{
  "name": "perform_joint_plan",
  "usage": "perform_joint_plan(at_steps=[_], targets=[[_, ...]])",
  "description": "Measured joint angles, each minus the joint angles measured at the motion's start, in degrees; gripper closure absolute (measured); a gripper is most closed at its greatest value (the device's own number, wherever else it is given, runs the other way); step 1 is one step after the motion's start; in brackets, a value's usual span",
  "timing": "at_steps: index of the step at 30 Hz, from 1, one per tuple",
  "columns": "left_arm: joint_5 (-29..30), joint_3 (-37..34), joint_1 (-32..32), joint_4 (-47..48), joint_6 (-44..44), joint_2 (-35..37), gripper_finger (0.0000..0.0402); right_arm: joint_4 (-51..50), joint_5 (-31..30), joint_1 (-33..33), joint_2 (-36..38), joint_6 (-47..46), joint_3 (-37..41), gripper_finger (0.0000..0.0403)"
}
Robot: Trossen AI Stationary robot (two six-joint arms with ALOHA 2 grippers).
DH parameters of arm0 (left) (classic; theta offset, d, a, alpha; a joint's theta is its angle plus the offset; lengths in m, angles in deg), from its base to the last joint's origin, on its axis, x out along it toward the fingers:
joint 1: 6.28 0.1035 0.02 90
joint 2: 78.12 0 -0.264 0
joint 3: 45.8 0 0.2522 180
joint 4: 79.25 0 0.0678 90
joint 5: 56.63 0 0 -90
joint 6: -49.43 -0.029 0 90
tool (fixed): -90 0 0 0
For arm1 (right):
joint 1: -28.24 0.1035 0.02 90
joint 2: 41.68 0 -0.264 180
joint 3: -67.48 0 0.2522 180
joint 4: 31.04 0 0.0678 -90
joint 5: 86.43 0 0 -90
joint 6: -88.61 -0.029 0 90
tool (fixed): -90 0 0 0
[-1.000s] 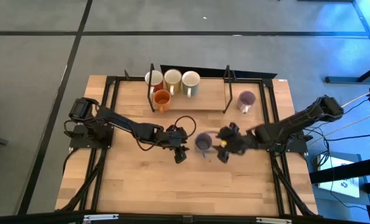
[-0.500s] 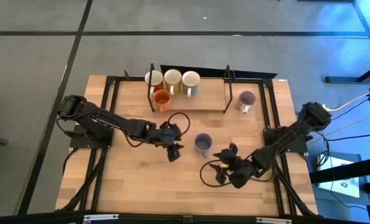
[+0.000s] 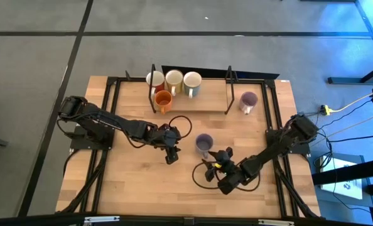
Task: Place coffee mugs
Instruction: Put the blue mug on the shelf
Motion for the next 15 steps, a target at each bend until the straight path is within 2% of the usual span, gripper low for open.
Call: perform_joint_plan(at_steps=[3,6,15], targets=[[-0.1,0.0,0.1,0.2,0.0,0.0,0.0232,-0.3,0.2,-1.5,-1.4,-2.7,0.0,0.0172],[-0.1,0.0,0.1,0.8,0.0,0.0,0.0232,-1.4,-0.1,-2.3,-1.8,-5.1,0.0,0.0202],[-0.1,0.0,0.2,1.7,0.1,0.2,0.0232,-4.6,-0.9,-2.3,-1.7,-1.7,-0.1,0.0368]])
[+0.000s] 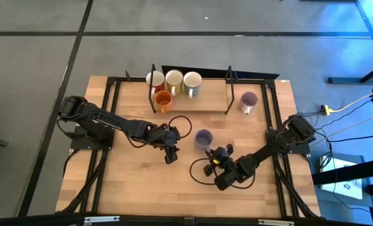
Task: Place coffee mugs
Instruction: Put the blue mug on the shelf
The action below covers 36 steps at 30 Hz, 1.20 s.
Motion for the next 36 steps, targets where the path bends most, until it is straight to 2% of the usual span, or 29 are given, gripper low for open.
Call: perform_joint_plan(at_steps=[1,7,16,21,23,25,30,36], targets=[[0.0,0.0,0.0,0.2,0.0,0.5,0.0232,-0.4,0.1,0.0,0.0,1.3,0.0,0.0379],[0.3,0.0,-0.3,1.4,1.5,7.0,0.0232,-1.7,2.2,0.1,1.3,5.9,0.0,0.0376],[6.1,0.0,-4.1,8.4,4.0,20.9,0.0232,-3.7,2.3,-1.7,5.7,10.3,0.1,0.0380],[9.4,0.0,-5.4,12.1,2.8,25.6,0.0232,4.8,2.8,-6.7,8.0,18.5,0.1,0.0380],[9.5,0.0,-5.7,13.8,1.4,27.2,0.0232,9.4,4.9,-10.0,8.1,22.3,-0.1,0.0380],[9.9,0.0,-5.7,14.0,-0.1,28.2,0.0232,10.4,6.8,-13.3,8.1,24.4,-0.9,0.0380],[10.5,0.0,-5.7,15.2,-5.2,29.4,0.0232,11.1,5.6,-20.3,8.1,29.8,-3.7,0.0380],[10.2,0.0,-5.7,15.2,-8.0,29.5,0.0232,15.6,8.0,-25.6,6.1,35.6,-7.3,0.0380]])
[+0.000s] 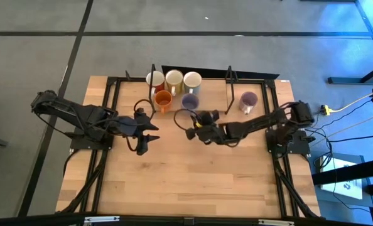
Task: Place coffee mugs
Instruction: Put the blue mug on the shelf
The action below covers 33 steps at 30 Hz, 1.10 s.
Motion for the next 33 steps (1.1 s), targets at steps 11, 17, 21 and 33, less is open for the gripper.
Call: perform_joint_plan(at_steps=[11,17,21,33], targets=[[0.0,0.0,0.0,1.7,0.0,0.0,0.0232,-0.7,1.8,-3.1,-9.0,1.4,-9.0,0.0380],[0.0,0.0,0.0,1.6,0.0,0.0,0.0232,-2.3,2.2,-5.2,-11.0,-0.4,-11.0,0.0380],[0.0,0.0,0.0,1.5,0.0,0.0,0.0232,-2.0,2.5,-5.6,-11.8,-1.5,-11.3,0.0380],[0.3,0.0,0.0,1.5,-0.1,0.0,0.0232,-1.2,4.6,-6.9,-12.7,-2.7,-11.4,0.0380]])
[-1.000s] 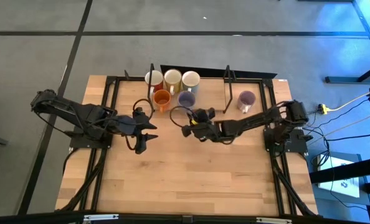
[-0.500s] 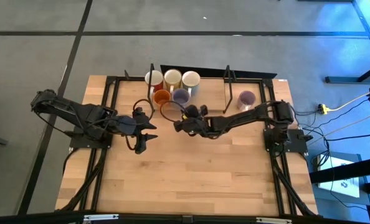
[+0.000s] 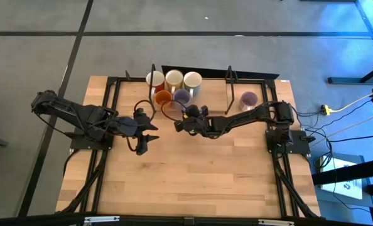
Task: Place coffee mugs
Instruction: Put the blue mug on the shelf
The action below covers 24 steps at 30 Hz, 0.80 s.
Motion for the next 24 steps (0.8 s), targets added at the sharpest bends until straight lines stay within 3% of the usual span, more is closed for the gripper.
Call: perform_joint_plan(at_steps=[11,24], targets=[[0.0,0.0,0.0,0.0,0.0,0.0,0.0232,3.0,2.1,-0.4,-1.0,1.0,0.0,0.0374],[0.0,0.0,0.0,0.0,0.0,0.0,0.0232,5.9,4.7,-1.2,-1.5,1.4,0.0,0.0304]])
